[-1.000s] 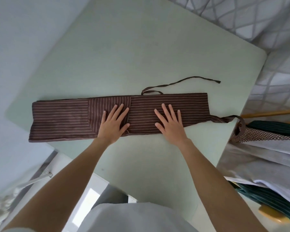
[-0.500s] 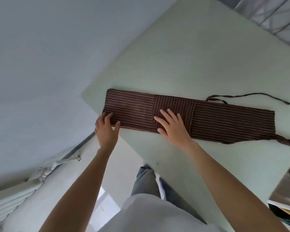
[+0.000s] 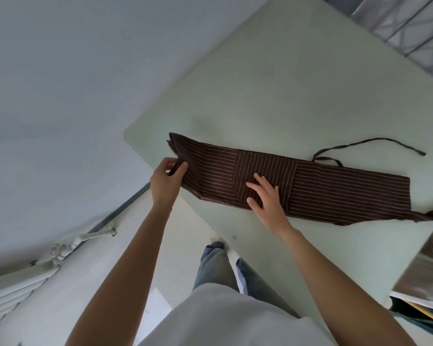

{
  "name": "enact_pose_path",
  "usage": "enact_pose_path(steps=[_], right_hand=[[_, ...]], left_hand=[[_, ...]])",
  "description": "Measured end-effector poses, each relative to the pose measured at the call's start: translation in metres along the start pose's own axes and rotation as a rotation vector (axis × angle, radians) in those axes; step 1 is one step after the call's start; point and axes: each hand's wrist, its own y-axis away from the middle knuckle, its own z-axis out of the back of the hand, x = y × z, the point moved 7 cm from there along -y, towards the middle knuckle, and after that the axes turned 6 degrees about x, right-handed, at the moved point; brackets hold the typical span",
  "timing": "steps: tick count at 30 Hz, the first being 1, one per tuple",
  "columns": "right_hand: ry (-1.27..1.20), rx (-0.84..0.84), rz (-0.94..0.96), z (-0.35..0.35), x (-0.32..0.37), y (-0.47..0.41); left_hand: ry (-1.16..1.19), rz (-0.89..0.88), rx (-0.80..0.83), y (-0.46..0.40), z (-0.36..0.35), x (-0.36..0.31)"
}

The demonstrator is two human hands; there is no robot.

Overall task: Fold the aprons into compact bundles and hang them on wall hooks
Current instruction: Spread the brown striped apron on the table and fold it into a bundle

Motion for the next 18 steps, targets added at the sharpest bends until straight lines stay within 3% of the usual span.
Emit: enact_pose_path(steps=[3, 6, 9, 14, 18], right_hand=[[-0.354, -0.225, -0.040, 0.048, -0.009, 0.021], [-0.493, -0.456, -0.060, 0.103, -0.028, 0.053], [-0.630, -0.572, -0.156, 0.143, -0.071, 0.090], [-0.716, -0.624, -0.393, 0.175, -0.149, 0.141], [-0.623, -0.478, -0.518, 0.170, -0.182, 0.149]], left_hand=[[0.073, -0.190, 0.124, 0.028, -0.049, -0.060], [0.060, -0.348, 0.281, 0.067, -0.117, -0.108], [-0.076, -0.495, 0.426, 0.113, -0.199, -0.135], [-0.349, -0.550, 0.638, 0.161, -0.327, -0.108], [-0.646, -0.496, 0.915, 0.174, -0.378, -0.064]])
